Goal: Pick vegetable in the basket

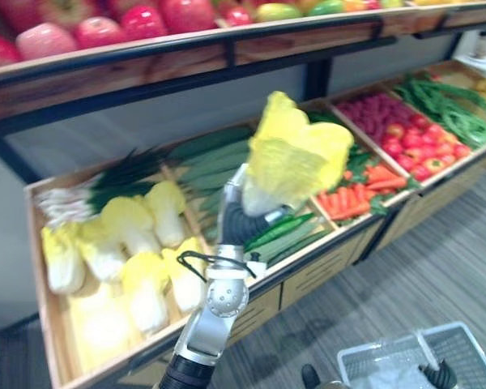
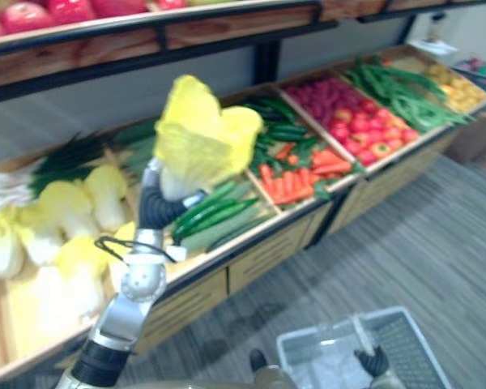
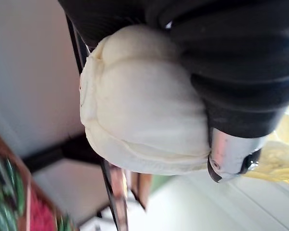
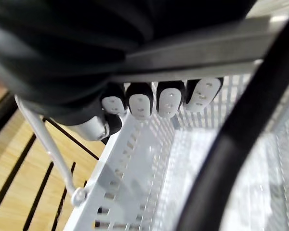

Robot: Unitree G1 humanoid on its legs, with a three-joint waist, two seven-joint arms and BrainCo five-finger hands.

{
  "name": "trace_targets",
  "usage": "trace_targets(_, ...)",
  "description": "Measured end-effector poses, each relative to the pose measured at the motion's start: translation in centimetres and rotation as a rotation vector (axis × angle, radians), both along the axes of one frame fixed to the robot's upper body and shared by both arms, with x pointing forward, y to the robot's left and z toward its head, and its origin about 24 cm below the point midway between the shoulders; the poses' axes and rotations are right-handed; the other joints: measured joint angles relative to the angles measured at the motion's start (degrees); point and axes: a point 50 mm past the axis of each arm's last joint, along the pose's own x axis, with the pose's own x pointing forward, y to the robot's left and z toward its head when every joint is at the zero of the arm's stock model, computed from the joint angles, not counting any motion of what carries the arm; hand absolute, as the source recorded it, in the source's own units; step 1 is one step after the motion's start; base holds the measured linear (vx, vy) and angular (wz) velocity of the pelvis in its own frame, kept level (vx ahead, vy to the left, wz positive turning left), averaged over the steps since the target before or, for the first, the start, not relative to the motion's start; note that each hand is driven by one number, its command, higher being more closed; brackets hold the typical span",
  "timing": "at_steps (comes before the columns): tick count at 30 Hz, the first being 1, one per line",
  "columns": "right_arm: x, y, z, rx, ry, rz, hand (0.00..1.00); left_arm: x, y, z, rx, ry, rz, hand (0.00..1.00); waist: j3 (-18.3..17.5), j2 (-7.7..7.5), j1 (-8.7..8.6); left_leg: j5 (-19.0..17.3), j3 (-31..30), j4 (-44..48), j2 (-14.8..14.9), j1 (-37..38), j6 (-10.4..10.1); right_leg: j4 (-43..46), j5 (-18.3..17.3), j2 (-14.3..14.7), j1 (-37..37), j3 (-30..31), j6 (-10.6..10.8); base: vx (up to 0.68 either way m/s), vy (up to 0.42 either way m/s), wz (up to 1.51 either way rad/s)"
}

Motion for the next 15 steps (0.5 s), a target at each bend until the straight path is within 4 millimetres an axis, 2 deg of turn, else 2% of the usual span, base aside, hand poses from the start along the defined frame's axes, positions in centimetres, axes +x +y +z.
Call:
trace_targets(2,1.6,0.0,1.6,-0.037,-0.04,0.107,1.0,-0.1,-0.7,0.0,0.047,0.01,-0.091,1.0,0.0,0.15,-0.06,-1.7,2.6,2.7,0.9,0.0,-0.6,0.7,0.0,1.1,-0.6,2.4,0.1,-0.02,-0.041,-0.87)
trace_targets(3,2.7,0.0,2.8,-0.065,-0.07,0.19,1.0,-0.2,-1.2,0.0,0.08,0.017,-0.153,1.0,0.0,0.42,-0.52,-2.6,3.9,4.3,1.5,0.2,-0.9,0.9,0.1,1.7,-0.8,3.7,0.1,-0.02,-0.049,-0.56)
trace_targets(6,4.6,0.3,4.9,-0.11,-0.089,0.363,1.0,-0.1,-2.6,-0.3,0.137,0.033,-0.29,1.0,0.0,0.93,-1.61,-3.6,6.7,5.7,2.2,1.3,-1.4,0.9,0.1,2.8,-0.8,5.6,0.1,0.0,-0.031,-0.4)
trace_targets(10,6.8,0.6,6.5,-0.158,-0.088,0.503,1.0,-0.4,-4.5,-1.2,0.217,0.088,-0.451,1.0,0.2,1.37,-2.44,-5.0,9.2,8.3,3.2,1.5,-1.9,1.7,0.5,3.8,-1.2,7.8,0.0,-0.03,-0.02,-0.34)
trace_targets(15,9.6,0.5,9.6,-0.261,-0.118,0.637,1.0,-1.7,-6.8,-2.1,0.331,0.132,-0.672,1.0,1.1,2.56,-3.1,-7.8,13.2,12.2,4.4,2.3,-2.7,2.2,0.8,5.2,-1.7,11.5,0.5,-0.04,-0.021,-0.38)
